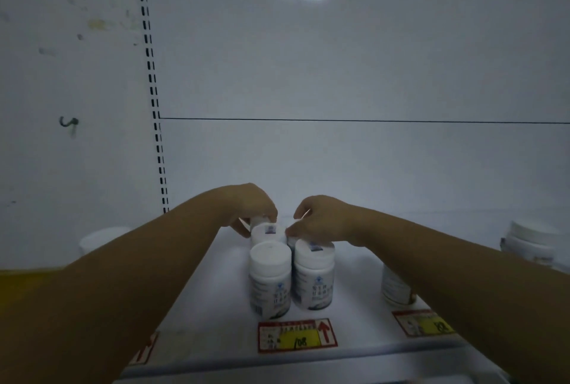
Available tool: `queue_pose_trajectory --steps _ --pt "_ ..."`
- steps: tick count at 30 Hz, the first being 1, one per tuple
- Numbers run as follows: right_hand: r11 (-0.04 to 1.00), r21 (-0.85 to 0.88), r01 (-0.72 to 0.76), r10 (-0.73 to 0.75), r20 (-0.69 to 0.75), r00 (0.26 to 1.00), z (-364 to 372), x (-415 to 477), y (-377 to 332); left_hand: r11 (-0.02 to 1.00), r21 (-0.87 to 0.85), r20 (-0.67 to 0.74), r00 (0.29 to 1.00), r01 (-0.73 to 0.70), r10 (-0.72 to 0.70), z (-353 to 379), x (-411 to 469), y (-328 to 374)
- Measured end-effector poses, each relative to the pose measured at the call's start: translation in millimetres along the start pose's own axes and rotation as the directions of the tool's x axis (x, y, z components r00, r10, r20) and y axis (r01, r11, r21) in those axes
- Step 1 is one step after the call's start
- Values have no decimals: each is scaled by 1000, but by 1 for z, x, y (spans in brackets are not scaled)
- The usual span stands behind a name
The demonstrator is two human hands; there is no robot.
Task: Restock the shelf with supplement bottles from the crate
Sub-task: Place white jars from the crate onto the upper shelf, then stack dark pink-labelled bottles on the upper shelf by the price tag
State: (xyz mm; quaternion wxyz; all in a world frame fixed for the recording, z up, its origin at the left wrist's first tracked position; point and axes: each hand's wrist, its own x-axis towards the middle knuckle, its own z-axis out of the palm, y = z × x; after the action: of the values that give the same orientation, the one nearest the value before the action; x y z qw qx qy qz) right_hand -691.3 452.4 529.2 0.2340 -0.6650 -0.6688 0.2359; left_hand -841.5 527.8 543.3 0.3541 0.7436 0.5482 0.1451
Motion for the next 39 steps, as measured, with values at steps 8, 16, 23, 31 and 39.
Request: queue_pose_trajectory --steps 8,16,23,31,39 --pt "933 -351 78 -153 -190 970 -12 -7 17 824 537 28 980 -182 198 -8 -6 11" --pt "686 -717 126 -310 -131 942 -62 -56 36 662 706 -106 888 -250 448 0 -44 77" --pt "685 -721 104 -322 -172 931 -124 -186 121 522 829 -35 913 -200 406 109 -80 170" --pt "748 -656 -104 -99 -265 959 -196 -356 268 528 663 171 795 -530 583 293 -130 298" --pt "695 -637 -334 196 -280 940 -211 -484 401 366 347 498 501 -863 708 499 -174 318"
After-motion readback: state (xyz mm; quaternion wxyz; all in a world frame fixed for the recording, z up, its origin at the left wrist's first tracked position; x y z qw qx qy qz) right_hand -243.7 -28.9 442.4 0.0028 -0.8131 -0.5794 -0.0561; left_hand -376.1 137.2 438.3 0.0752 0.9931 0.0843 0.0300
